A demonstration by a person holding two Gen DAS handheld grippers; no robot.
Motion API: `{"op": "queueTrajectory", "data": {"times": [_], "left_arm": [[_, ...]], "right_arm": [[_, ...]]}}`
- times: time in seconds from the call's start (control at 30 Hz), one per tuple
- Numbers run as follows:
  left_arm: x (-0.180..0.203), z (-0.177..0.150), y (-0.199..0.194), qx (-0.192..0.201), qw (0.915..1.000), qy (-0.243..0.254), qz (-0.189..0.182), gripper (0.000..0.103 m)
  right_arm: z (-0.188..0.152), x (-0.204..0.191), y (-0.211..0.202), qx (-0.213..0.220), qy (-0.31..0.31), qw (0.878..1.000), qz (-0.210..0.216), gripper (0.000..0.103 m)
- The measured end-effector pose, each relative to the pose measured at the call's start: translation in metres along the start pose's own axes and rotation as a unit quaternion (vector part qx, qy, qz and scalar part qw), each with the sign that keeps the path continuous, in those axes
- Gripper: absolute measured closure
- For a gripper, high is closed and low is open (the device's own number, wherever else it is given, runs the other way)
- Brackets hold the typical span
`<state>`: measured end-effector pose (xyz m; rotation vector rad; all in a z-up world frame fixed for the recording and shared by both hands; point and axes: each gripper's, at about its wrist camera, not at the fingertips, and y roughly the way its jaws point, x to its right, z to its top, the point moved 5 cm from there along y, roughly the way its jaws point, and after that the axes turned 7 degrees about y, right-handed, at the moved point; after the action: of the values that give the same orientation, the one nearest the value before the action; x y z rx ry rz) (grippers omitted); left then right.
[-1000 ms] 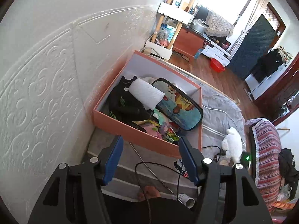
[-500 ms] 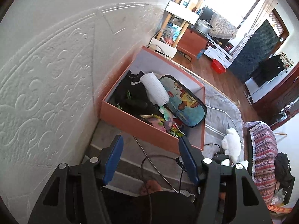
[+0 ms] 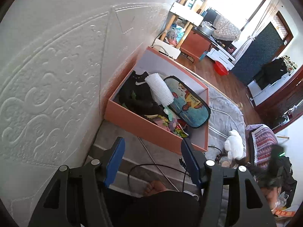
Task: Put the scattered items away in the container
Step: 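Drop the brown pod into the pink box from the right gripper, then grasp the green garlic pea snack packet with the right gripper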
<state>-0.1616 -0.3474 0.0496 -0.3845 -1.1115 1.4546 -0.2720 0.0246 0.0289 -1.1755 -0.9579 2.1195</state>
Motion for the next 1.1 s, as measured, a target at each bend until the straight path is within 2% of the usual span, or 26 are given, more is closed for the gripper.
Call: {"op": "queueTrajectory", "data": {"times": [0.1,0.17,0.2,0.23,0.27,0.33,0.43,0.5,0.63,0.73,0.8,0.87,0.9,0.97,1.1], "left_arm": [[0.002,0.002,0.000,0.002,1.0000,-0.002,0.003,0.043],[0.007,0.004,-0.002,0.003,1.0000,0.002,0.002,0.043],[0.009,0.005,-0.004,0.006,1.0000,0.006,0.002,0.043],[0.011,0.006,-0.005,0.007,0.9999,0.009,0.004,0.043],[0.011,0.006,-0.007,0.009,0.9999,0.012,0.007,0.043],[0.010,0.007,-0.010,0.015,0.9997,0.013,0.012,0.043],[0.006,0.008,-0.007,0.013,0.9998,0.006,0.011,0.043],[0.006,0.008,-0.003,0.008,0.9999,0.007,0.011,0.043],[0.014,0.006,0.005,-0.002,0.9997,0.020,0.011,0.043],[0.022,0.004,0.005,-0.005,0.9993,0.034,0.016,0.043],[0.028,0.004,0.004,-0.007,0.9987,0.045,0.023,0.043],[0.034,0.004,0.003,-0.011,0.9979,0.059,0.026,0.043],[0.037,0.004,0.002,-0.014,0.9975,0.065,0.025,0.043],[0.043,0.004,0.000,-0.013,0.9968,0.074,0.025,0.043],[0.055,0.003,-0.001,-0.013,0.9958,0.089,0.019,0.043]], "right_arm": [[0.039,-0.053,-0.014,0.042,-0.021,0.997,0.057,0.084],[0.070,-0.086,-0.009,0.074,-0.042,0.995,0.055,0.074],[0.080,-0.095,-0.004,0.084,-0.048,0.995,0.038,0.044],[0.089,-0.102,0.000,0.092,-0.049,0.994,0.012,0.008],[0.095,-0.105,0.003,0.105,-0.047,0.993,-0.010,0.005],[0.093,-0.101,0.006,0.110,-0.044,0.993,-0.026,0.016],[0.066,-0.064,0.022,0.067,-0.021,0.997,-0.032,0.024],[0.038,-0.025,0.043,0.022,-0.003,0.998,-0.057,0.032],[-0.020,0.038,0.107,-0.089,0.031,0.990,-0.104,0.036],[-0.043,0.054,0.155,-0.129,0.019,0.983,-0.128,0.036],[-0.050,0.057,0.180,-0.141,0.009,0.981,-0.134,0.039],[-0.054,0.062,0.191,-0.132,-0.027,0.974,-0.184,0.061],[-0.054,0.064,0.188,-0.127,-0.025,0.974,-0.186,0.069],[-0.054,0.071,0.170,-0.119,0.022,0.983,-0.140,0.077],[-0.056,0.082,0.117,-0.088,0.070,0.988,-0.106,0.079]]}}
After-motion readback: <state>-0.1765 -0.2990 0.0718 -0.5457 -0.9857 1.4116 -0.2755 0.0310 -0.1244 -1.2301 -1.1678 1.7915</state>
